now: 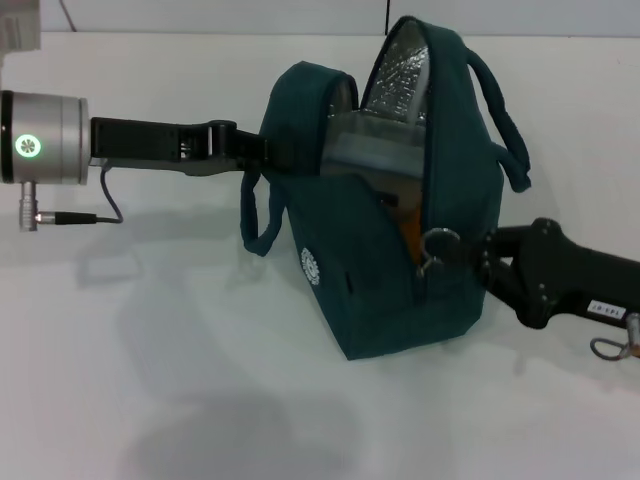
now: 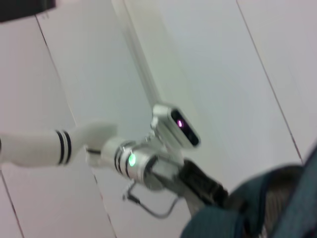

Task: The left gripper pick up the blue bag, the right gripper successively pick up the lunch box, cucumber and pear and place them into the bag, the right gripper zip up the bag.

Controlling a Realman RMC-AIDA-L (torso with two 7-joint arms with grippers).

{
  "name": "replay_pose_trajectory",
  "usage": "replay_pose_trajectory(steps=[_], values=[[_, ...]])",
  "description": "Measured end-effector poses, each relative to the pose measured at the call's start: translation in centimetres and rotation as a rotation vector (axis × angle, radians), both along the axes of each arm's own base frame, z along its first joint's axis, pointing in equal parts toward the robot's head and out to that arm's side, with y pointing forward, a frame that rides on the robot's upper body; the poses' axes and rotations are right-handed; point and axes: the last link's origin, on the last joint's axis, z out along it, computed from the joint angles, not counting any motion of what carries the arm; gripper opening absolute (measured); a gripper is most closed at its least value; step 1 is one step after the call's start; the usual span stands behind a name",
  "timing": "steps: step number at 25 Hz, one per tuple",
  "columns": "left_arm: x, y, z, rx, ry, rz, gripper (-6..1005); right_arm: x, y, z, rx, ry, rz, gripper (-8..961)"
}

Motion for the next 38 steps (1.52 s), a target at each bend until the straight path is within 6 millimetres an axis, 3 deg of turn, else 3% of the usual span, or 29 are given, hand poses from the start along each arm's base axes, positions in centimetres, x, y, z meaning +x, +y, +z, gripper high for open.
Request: replay_pose_trajectory(steps=[15, 18, 24, 28, 38], values=[[-0.4, -0.4, 0.1, 0.124, -0.021, -0.117, 66, -1.9, 1.1, 0.8, 0.071, 0.065, 0.081, 11], [-0.8, -0.9, 0.8, 0.222, -0.076, -0.159, 253, -2.3, 1.5, 1.1, 0.103, 0.076, 0.092, 12], [-1.8, -2.4, 2.7, 0.426, -0.168, -0.234, 497, -3.4, 2.6, 1.7, 0.153, 0.104, 0.113, 12], [-2.3, -3.9, 2.9, 0.486, -0.189, -0.306, 677, -4.2, 3.6, 2.3, 0.207, 0.137, 0.118, 12], [-5.1, -8.8, 1.1, 0.571, -0.185, -0.369, 802, -8.7, 6.5, 1.3, 0.185, 0.093, 0.221, 13]])
